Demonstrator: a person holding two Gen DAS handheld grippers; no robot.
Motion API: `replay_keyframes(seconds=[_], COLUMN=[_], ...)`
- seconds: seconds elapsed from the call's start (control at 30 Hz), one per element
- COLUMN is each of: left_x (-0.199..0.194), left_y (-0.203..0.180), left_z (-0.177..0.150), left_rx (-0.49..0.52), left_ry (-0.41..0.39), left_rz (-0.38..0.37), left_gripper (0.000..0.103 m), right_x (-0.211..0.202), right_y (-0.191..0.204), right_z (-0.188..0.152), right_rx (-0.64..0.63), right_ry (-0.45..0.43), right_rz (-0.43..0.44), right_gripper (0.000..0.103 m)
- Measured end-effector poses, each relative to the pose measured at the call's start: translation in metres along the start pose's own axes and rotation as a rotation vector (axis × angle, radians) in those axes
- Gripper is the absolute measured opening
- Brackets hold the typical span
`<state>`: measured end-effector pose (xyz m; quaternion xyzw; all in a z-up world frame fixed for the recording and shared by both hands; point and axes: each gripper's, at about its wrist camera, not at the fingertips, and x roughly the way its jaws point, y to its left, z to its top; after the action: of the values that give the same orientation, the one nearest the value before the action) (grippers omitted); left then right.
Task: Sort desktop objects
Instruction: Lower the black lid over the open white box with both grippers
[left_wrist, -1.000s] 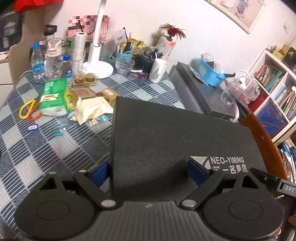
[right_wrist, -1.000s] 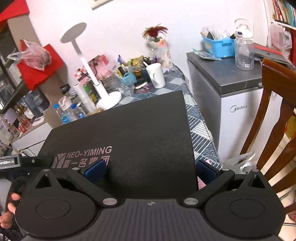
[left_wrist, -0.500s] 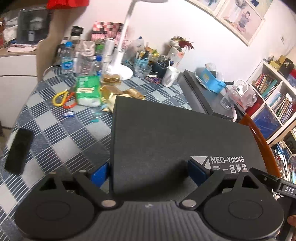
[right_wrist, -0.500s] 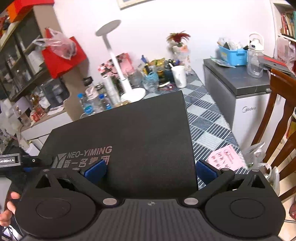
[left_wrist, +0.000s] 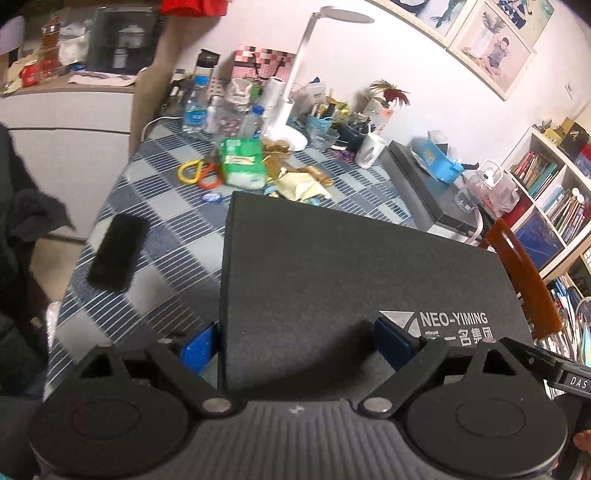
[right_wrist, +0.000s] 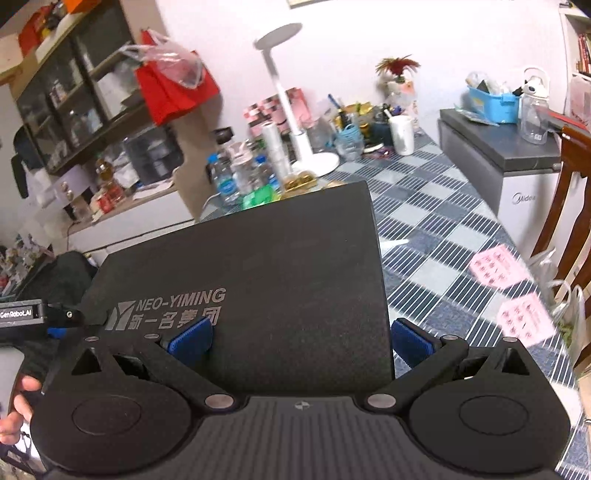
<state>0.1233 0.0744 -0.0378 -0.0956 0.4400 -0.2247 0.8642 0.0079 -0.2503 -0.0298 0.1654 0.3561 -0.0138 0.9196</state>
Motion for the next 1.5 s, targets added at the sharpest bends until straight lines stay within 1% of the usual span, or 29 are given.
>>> replay_keyframes(seconds=[0.37, 0.53, 0.63, 0.73, 0.9, 1.1, 1.2, 1.33, 1.5], left_x=[-0.049, -0.066, -0.077, -0.084, -0.095, -0.100, -0.098, -0.095, -0.081], left_y=[0.049, 0.066, 0.072, 0.077, 0.079, 0.070, 0.071, 0.073, 0.079], left_z=[-0.070, -0.096, -0.112, -0.128, -0.161, -0.200, -0.220, -0.244, -0.265], left_rx=[-0.028, -0.038, -0.034, -0.031, -0.015, 0.033, 0.026, 0.021, 0.008], left_ry=[0.020, 0.027, 0.019, 0.030, 0.044, 0.081, 0.112, 0.132, 0.169], left_rz=[0.006, 0.010, 0.014, 0.012, 0.008, 0.011, 0.007, 0.012, 0.018], left_gripper=[0.103, 0.103, 0.103, 0.103, 0.103, 0.103, 0.103, 0.103, 0.103], right_x=[-0.032, -0.045, -0.054, -0.063, -0.078, -0.096, -0.103, -0.106, -0.101], right_y=[0.047, 0.062, 0.067, 0.071, 0.067, 0.057, 0.051, 0.042, 0.033], right_z=[-0.074, -0.101, -0.118, -0.136, -0.169, -0.212, -0.232, -0.255, -0.277], right_rx=[-0.027, -0.039, -0.030, -0.028, -0.016, 0.004, 0.008, 0.008, 0.015], right_ry=[0.046, 0.067, 0.073, 0.084, 0.123, 0.176, 0.200, 0.238, 0.293], right_rz=[0.026, 0.040, 0.049, 0.051, 0.058, 0.060, 0.056, 0.064, 0.063], right_gripper=[0.103, 0.103, 0.103, 0.103, 0.103, 0.103, 0.103, 0.103, 0.103])
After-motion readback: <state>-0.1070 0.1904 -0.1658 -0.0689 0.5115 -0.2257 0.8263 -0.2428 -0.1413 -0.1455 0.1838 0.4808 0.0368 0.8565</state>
